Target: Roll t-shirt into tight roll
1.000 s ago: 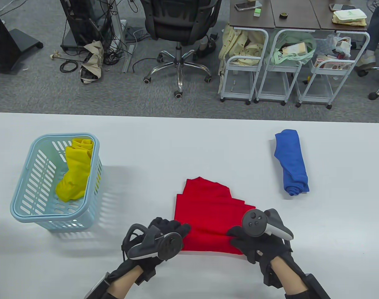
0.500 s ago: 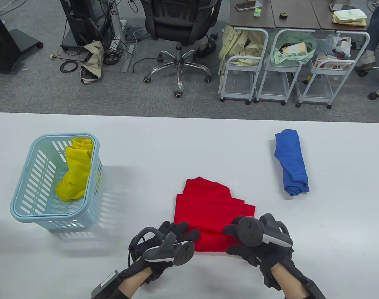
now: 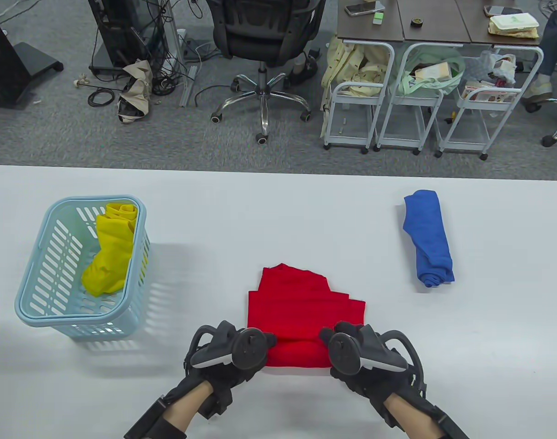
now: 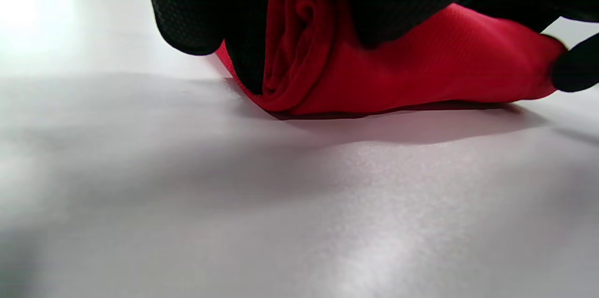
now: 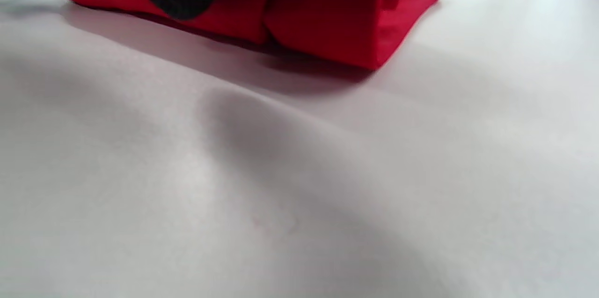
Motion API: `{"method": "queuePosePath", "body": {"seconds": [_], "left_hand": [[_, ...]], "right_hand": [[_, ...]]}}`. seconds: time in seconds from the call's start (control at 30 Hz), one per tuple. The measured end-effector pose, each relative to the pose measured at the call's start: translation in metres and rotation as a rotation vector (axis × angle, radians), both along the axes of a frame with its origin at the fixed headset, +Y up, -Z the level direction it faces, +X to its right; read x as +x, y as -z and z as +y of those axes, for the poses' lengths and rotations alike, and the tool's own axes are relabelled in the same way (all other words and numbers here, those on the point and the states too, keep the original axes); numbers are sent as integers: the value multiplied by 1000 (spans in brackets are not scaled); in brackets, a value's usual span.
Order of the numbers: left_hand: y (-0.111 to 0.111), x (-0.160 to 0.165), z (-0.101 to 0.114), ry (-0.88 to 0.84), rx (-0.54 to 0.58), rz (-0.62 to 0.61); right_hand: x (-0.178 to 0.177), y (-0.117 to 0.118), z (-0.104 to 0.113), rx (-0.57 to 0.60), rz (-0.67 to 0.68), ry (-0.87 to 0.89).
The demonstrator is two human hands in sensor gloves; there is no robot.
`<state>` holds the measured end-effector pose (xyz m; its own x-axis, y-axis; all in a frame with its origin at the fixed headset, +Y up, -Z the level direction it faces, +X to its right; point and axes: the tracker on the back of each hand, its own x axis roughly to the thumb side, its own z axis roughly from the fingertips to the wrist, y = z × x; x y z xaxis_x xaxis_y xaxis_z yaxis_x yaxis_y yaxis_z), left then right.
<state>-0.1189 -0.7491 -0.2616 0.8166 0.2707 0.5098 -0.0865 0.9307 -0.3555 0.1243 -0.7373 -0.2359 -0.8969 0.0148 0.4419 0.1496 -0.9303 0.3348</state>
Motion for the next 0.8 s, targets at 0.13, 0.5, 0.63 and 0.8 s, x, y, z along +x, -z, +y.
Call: {"method": "queuePosePath", "body": {"seconds": [0.13, 0.5, 0.63, 0.8], "left_hand": [[9, -12, -5, -151, -152, 44], [-17, 11, 3, 137, 183, -34], [-24, 24, -2, 278, 267, -92], [-15, 21, 0, 204, 207, -49]], "right_hand": [[-9, -1, -9, 9, 20, -52], [8, 11, -12, -227, -1, 200], [20, 17, -14, -322, -48, 289], [15, 12, -2, -74, -115, 111]]}}
